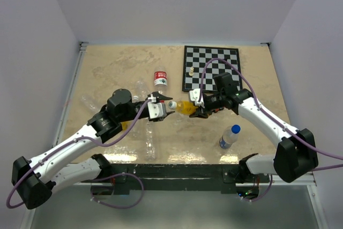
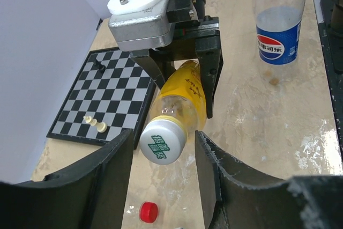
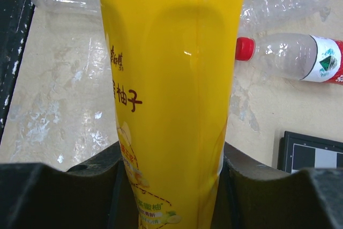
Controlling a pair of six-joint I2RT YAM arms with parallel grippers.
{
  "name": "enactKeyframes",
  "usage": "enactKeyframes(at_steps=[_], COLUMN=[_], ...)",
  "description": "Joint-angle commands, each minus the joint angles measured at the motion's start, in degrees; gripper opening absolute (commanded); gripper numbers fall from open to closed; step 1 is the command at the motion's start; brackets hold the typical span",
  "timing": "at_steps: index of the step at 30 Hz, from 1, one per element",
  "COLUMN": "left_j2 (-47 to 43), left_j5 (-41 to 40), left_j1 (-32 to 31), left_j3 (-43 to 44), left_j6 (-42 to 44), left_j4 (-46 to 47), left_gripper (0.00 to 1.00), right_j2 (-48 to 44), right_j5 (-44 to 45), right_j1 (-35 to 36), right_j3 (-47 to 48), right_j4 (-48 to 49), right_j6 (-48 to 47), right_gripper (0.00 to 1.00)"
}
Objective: Unscrew the bottle caps
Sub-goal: Unscrew the bottle cap from the plastic bottle.
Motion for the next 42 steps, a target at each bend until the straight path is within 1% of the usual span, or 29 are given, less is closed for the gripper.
enactKeyframes(at_steps=[1,4,6,7,8,9,10,12,14,15,17,18,19,21,22,24,27,34,42], left_j2=[0.7,1.1,1.3,1.4,1.2,1.0,0.9,0.3,-0.4,-0.5,-0.6,-0.3,0.2,1.6,2.2,2.5,1.8,2.9,2.2], left_j5=[2.5,2.5,2.6,2.6,2.3,1.5,1.0,-0.4,-1.9,-3.8,-10.8,-17.0,-19.3,-22.8,-24.2,-27.3,-30.6,-31.9,-32.6], left_j1=[0.2,0.2,0.2,0.2,0.2,0.2,0.2,0.2,0.1,0.2,0.1,0.2,0.2,0.0,0.0,0.0,0.0,0.0,0.0], left_j3=[2.4,2.7,3.0,3.0,3.0,3.0,2.9,2.9,3.5,4.5,6.1,7.4,8.8,11.7,12.5,12.5,10.4,10.0,9.1], left_j6=[-0.3,-0.3,-0.5,-0.7,-1.1,-2.1,-3.1,-6.6,-12.8,-19.1,-35.7,-47.7,-52.6,-65.0,-67.3,-69.4,-70.5,-69.6,-68.8], left_j4=[1.0,0.4,0.2,0.3,0.5,1.1,1.5,2.5,3.2,3.6,3.3,1.3,-1.1,-9.3,-11.9,-14.1,-12.9,-12.0,-11.5], left_gripper=[0.53,0.48,0.38,0.29,0.15,0.05,0.00,0.00,0.00,0.00,0.00,0.00,0.00,0.00,0.00,0.00,0.00,0.00,0.00], right_j2=[-0.2,-0.2,-0.1,-0.1,-0.1,-0.1,0.0,-0.1,-0.1,0.1,0.1,0.1,0.3,0.6,0.7,0.7,0.7,0.8,0.8], right_j5=[-1.2,-1.2,-1.2,-1.2,-1.2,-1.2,-1.1,-1.0,-0.8,-0.7,-0.6,-0.5,-0.5,-0.6,-0.6,-0.6,-0.5,-0.2,-0.3], right_j1=[-0.1,-0.1,-0.1,-0.1,-0.1,-0.2,-0.1,-0.1,-0.1,-0.1,-0.1,-0.1,-0.1,-0.1,-0.1,-0.1,-0.1,-0.1,-0.1], right_j3=[1.7,1.6,1.6,1.6,1.6,1.7,1.6,1.7,1.6,1.6,1.5,1.5,1.5,1.5,1.6,1.5,1.5,1.5,1.5], right_j4=[-0.3,-0.3,-0.3,-0.3,-0.3,-0.3,-0.3,-0.3,-0.2,-0.2,-0.2,-0.1,-0.1,-0.1,-0.1,-0.1,-0.1,0.0,-0.1], right_j6=[-0.9,-0.8,-0.9,-1.0,-0.9,-0.8,-1.0,-0.9,-1.0,-0.9,-0.8,-0.8,-0.8,-0.8,-0.8,-0.7,-0.7,-0.6,-0.7], right_gripper=[0.00,0.00,0.00,0.00,0.00,0.00,0.00,0.00,0.00,0.00,0.00,0.00,0.00,0.00,0.00,0.00,0.00,0.00,0.00])
